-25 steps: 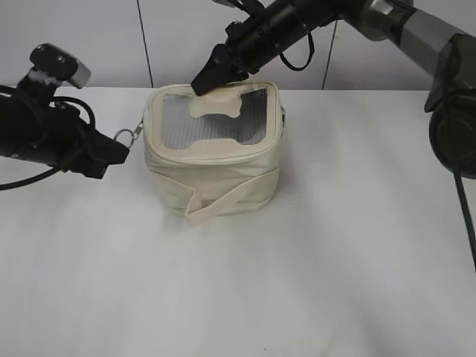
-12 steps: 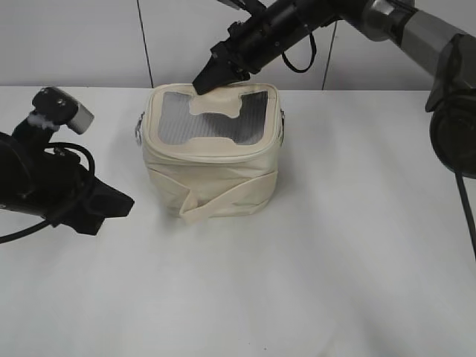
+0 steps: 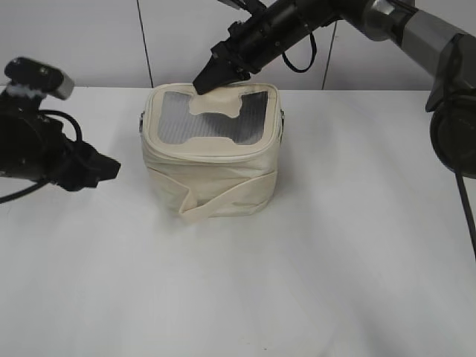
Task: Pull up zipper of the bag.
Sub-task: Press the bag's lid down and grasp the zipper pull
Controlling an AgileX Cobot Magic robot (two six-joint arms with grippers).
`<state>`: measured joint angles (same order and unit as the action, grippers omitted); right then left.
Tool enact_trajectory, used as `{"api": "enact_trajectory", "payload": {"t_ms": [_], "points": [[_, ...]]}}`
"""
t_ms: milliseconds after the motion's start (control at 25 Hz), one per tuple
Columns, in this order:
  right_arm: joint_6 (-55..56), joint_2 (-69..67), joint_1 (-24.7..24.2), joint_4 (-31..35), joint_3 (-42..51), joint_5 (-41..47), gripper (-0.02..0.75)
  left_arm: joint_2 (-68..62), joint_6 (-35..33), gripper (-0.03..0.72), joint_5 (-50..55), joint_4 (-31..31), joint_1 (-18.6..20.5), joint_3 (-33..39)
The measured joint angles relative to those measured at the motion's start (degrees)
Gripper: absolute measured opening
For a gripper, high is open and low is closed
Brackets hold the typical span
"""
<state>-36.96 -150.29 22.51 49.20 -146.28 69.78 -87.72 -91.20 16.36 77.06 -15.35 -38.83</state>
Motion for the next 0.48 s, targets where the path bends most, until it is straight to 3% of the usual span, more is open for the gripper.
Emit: {"api": "enact_trajectory", "payload": {"t_ms": [80,120,280,480], "points": [[-0.05,0.0,0.0,0.0,0.0,0.0,0.041,-0.5,-0.13,0.47,1.31,-0.01,1.99,-2.9],[-0.05,0.0,0.0,0.0,0.0,0.0,0.041,-0.99,-0.77,0.5,2.39,-0.21,2.78,-4.56],[-0.05,0.0,0.0,0.0,0.0,0.0,0.041,-5.22,-4.88,0.518,10.39,-1.68,4.57,-10.06],[-0.17,0.0,0.0,0.05,0.0,0.0,0.041,-10.23,-12.31,0.521,10.61,-2.09,4.57,-12.49]]}}
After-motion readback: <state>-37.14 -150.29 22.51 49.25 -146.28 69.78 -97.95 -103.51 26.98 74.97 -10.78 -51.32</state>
